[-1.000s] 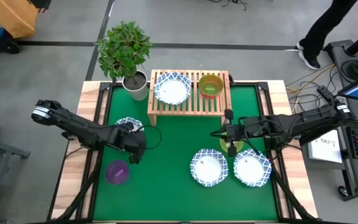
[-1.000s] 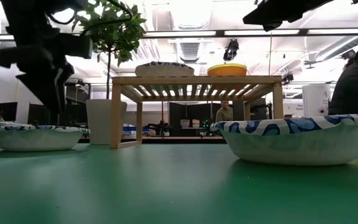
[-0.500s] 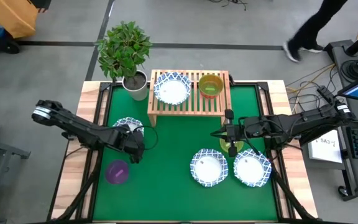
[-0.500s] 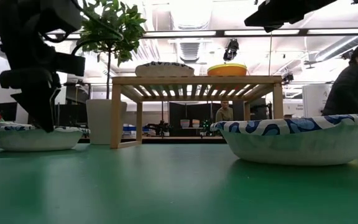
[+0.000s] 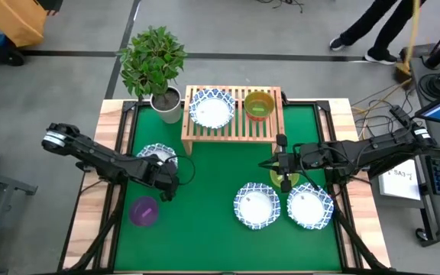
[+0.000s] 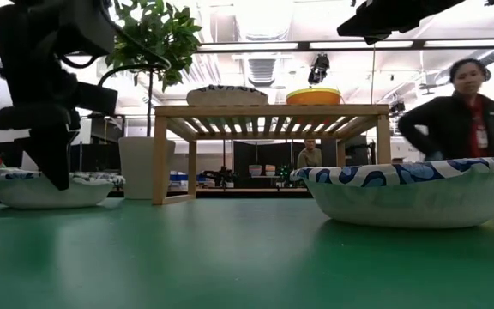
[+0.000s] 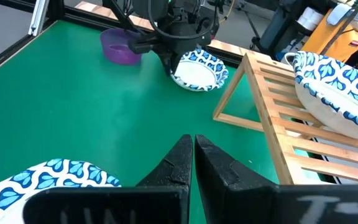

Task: Place and stack bowls onto a shelf
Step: Stack the white and blue bowl on top of the white and blue bowl

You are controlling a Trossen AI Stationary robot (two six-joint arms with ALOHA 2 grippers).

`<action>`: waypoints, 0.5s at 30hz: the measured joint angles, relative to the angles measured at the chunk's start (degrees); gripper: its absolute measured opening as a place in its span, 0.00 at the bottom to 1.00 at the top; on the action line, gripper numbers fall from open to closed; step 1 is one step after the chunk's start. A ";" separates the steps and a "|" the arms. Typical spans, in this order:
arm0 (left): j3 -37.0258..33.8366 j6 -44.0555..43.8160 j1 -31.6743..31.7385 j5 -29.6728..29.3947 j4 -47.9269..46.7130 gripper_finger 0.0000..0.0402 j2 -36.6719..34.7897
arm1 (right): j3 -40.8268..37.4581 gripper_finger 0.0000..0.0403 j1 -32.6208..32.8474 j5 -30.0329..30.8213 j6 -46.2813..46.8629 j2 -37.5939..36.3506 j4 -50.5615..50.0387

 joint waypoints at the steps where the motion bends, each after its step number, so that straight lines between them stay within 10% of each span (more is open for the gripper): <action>1: 0.39 -0.21 0.01 0.87 0.04 0.02 -0.03 | 0.00 0.02 0.00 0.00 0.00 0.00 0.00; 15: 22.31 7.68 -4.38 3.01 -14.20 0.00 -0.94 | 0.00 0.02 0.00 0.00 0.00 0.02 0.00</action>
